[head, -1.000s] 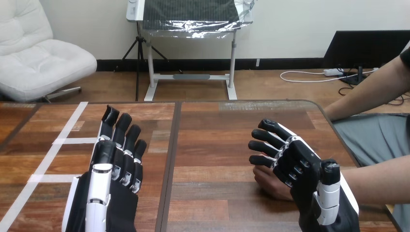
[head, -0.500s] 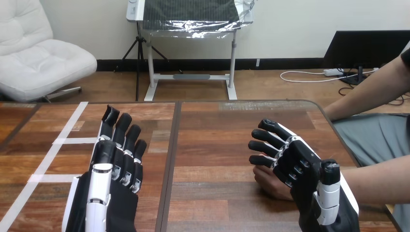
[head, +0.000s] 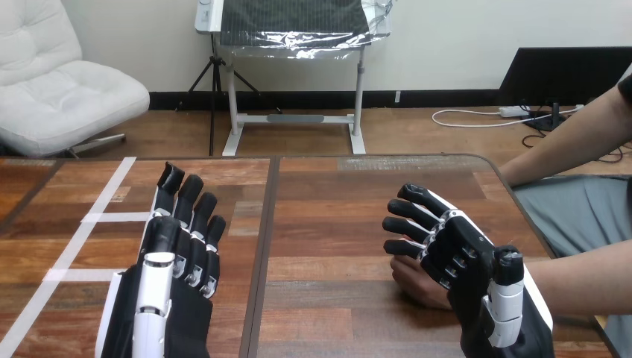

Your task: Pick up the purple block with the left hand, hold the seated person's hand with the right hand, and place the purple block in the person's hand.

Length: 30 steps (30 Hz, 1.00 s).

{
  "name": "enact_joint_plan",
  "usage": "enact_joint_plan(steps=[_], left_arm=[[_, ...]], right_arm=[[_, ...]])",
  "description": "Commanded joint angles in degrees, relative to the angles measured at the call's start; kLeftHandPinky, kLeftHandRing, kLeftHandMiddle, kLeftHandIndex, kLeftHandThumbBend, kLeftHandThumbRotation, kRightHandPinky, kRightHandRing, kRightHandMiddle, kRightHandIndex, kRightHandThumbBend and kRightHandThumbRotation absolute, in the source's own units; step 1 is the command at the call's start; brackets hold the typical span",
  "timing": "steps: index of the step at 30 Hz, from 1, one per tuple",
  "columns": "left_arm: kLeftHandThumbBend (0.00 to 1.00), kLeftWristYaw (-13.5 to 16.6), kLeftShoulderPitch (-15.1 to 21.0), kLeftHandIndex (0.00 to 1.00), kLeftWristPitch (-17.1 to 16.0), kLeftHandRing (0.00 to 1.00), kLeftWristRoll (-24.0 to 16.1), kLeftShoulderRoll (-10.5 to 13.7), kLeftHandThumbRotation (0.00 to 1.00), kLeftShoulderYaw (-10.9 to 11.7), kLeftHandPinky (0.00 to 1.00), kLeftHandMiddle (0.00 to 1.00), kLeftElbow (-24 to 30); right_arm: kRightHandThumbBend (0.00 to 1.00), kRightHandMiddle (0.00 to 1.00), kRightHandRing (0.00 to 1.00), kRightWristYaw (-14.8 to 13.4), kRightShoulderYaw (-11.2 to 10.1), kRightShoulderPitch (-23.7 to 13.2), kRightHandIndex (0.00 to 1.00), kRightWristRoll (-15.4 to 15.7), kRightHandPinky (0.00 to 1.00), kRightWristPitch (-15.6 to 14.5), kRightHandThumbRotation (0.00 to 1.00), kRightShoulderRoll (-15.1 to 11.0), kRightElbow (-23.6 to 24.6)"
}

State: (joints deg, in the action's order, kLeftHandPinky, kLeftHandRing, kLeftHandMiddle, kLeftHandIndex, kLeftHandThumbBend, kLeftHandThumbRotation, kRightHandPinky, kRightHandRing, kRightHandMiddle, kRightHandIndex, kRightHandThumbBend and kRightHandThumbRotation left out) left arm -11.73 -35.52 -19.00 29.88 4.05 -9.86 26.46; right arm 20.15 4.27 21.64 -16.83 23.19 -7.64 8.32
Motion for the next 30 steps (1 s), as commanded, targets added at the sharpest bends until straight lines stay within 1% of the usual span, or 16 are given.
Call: enact_joint_plan(steps=[1, 7, 10, 14, 16, 17, 18, 22, 30], left_arm=[[0.25, 0.5, 4.5, 0.99, -0.1, 1.0, -1.1, -2.3, 0.72, 0.9, 1.0, 1.0, -0.2], [0.33, 0.9, 5.8, 0.98, -0.2, 1.0, -1.7, -2.2, 0.72, 1.6, 1.0, 1.0, -0.4], [0.36, 1.2, 7.1, 0.97, -0.9, 1.0, -2.8, -2.2, 0.71, 2.4, 1.0, 0.99, -0.6], [0.39, 1.6, 8.5, 0.96, -0.2, 1.0, -3.1, -1.4, 0.71, 3.4, 1.0, 0.98, 0.2], [0.42, 1.8, 9.0, 0.95, 0.1, 1.0, -3.1, -1.2, 0.7, 3.7, 1.0, 0.98, 0.5], [0.46, 1.7, 9.6, 0.95, 0.0, 1.0, -3.3, -0.8, 0.69, 4.1, 1.0, 0.97, 0.6], [0.47, 1.7, 10.0, 0.94, -0.1, 1.0, -3.3, -0.6, 0.68, 4.3, 1.0, 0.97, 0.6], [0.49, 1.4, 11.6, 0.93, -0.2, 1.0, -3.4, 0.2, 0.67, 5.5, 1.0, 0.96, 0.3], [0.57, 1.1, 14.6, 0.92, -0.1, 1.0, -4.7, 1.3, 0.66, 7.9, 1.0, 0.97, -0.4]], right_arm=[[1.0, 0.83, 0.81, -0.3, -0.3, -3.8, 0.84, 0.4, 0.74, 0.5, 1.0, 1.1, 2.1], [1.0, 0.83, 0.81, -0.4, -0.2, -3.9, 0.84, 0.3, 0.74, 0.2, 1.0, 1.1, 2.1], [1.0, 0.83, 0.81, -0.3, -0.2, -4.1, 0.84, 0.4, 0.74, 0.3, 1.0, 1.0, 1.9], [1.0, 0.83, 0.81, -0.1, -0.1, -4.3, 0.84, 0.2, 0.74, 0.3, 1.0, 1.0, 1.7], [1.0, 0.83, 0.81, 0.0, -0.1, -4.3, 0.84, 0.2, 0.74, 0.4, 1.0, 1.1, 1.6], [1.0, 0.82, 0.81, 0.1, -0.1, -4.4, 0.84, 0.1, 0.74, 0.4, 1.0, 1.1, 1.6], [1.0, 0.82, 0.81, 0.1, -0.1, -4.4, 0.84, 0.0, 0.74, 0.4, 1.0, 1.1, 1.5], [1.0, 0.82, 0.81, 0.1, 0.0, -4.5, 0.84, 0.0, 0.75, 0.2, 1.0, 1.2, 1.6], [1.0, 0.81, 0.81, 0.1, 0.0, -4.8, 0.83, -0.1, 0.75, 0.0, 1.0, 1.3, 1.4]])
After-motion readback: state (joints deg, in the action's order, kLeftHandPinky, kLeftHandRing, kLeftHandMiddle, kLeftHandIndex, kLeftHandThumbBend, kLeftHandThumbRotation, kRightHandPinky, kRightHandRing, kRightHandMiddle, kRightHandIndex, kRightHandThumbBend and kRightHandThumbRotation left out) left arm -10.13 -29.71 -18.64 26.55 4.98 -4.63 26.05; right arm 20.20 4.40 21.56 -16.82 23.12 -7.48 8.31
